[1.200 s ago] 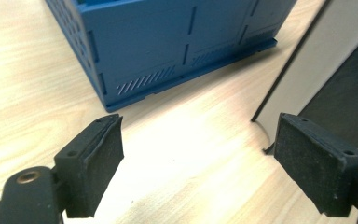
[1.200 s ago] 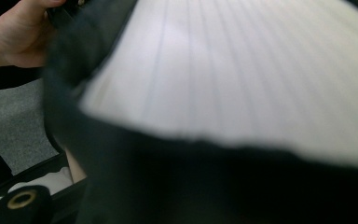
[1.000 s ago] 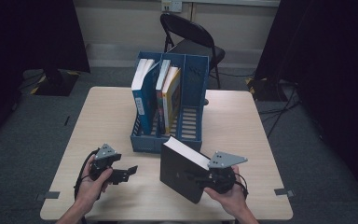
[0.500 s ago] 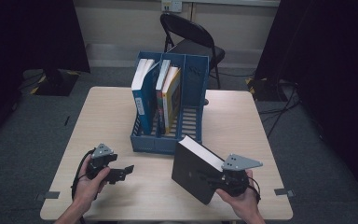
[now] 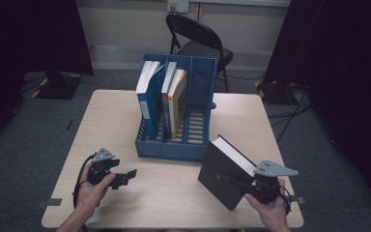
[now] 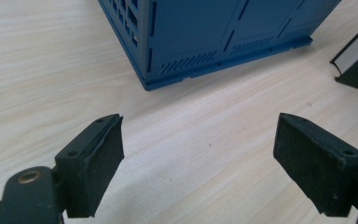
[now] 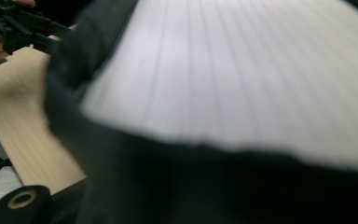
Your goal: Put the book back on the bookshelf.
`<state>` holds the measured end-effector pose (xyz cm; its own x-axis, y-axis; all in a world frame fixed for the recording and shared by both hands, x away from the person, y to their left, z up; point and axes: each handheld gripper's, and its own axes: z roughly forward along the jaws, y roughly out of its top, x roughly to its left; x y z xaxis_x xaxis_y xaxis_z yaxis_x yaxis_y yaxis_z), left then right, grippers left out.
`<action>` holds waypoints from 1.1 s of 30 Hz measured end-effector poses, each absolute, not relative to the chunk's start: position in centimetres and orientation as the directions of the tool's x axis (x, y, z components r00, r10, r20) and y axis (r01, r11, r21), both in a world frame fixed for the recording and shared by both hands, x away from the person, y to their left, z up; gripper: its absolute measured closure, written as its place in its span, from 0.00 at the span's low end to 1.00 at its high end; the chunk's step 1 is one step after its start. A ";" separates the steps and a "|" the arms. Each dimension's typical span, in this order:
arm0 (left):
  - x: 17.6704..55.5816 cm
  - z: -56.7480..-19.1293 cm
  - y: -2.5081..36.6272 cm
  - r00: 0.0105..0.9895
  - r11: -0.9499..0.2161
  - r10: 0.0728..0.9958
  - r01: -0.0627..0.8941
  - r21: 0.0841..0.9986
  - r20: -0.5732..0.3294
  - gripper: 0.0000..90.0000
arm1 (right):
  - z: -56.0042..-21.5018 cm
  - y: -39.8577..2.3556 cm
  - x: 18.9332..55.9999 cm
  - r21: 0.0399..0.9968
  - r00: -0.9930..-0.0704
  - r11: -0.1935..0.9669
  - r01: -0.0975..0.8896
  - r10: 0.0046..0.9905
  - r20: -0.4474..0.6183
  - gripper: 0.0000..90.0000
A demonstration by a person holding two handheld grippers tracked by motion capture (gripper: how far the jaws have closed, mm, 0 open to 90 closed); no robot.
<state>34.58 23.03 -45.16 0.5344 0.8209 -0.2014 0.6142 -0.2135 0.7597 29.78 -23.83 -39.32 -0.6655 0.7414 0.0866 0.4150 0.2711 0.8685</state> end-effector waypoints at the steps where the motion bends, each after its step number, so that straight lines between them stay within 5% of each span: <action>1: 34.6 -45.2 23.0 0.534 -0.214 0.822 0.613 0.761 -0.198 0.17 | -39.3 -24.0 29.8 0.869 -0.658 0.268 0.417 0.748 0.084 0.58; 33: 34.8 -45.7 22.8 0.538 -0.232 0.820 0.625 0.746 -0.196 0.17 | -39.2 -25.4 35.3 0.884 -0.519 0.210 0.417 0.853 0.042 0.58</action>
